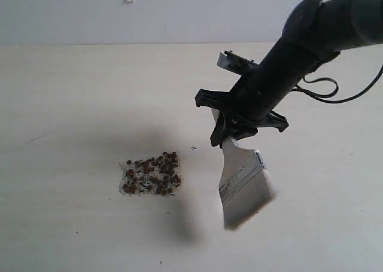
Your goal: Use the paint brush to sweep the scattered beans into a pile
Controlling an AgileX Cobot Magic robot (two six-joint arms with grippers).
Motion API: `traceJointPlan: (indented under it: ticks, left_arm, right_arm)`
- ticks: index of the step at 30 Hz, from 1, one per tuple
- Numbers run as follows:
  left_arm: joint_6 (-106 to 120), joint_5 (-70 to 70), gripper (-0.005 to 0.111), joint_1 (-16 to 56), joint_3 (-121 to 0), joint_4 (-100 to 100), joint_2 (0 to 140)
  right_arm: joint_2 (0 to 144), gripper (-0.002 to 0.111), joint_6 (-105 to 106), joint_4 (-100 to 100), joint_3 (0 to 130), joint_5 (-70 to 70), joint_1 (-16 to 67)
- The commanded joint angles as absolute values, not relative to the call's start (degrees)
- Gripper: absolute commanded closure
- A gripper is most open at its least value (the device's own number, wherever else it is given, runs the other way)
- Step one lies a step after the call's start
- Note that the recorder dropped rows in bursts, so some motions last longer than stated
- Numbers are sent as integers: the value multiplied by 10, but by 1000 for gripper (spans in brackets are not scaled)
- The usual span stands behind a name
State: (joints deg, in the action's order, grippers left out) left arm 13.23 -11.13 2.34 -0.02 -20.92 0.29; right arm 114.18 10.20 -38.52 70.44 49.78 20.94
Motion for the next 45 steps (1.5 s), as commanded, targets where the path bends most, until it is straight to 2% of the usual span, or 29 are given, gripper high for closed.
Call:
traceJointPlan:
  ticks: [1,19,24,31,34,39,41,45]
  left_arm:
    - [134,-112,107,28,0,-214,0]
    - [134,-112,107,28,0,-214,0]
    - [134,-112,107,28,0,-214,0]
    - [134,-112,107,28,0,-214,0]
    - [134,-112,107,28,0,-214,0]
    - [134,-112,107,28,0,-214,0]
    - [134,-112,107,28,0,-214,0]
    - [134,-112,107,28,0,-214,0]
  right_arm:
    - [1140,108,213,-503,662,461,168]
    - [1187,106,303,-594,621,412,159]
    - [1187,94,303,-588,621,403,159]
    - [1180,64,281,-565,621,366,159]
    - [1162,61,278,-558,621,350,159]
    - [1097,65,172,-434,621,291,159]
    - [1057,76,95,-329,621,270,159]
    - [962,106,-31,-172,589,219,163]
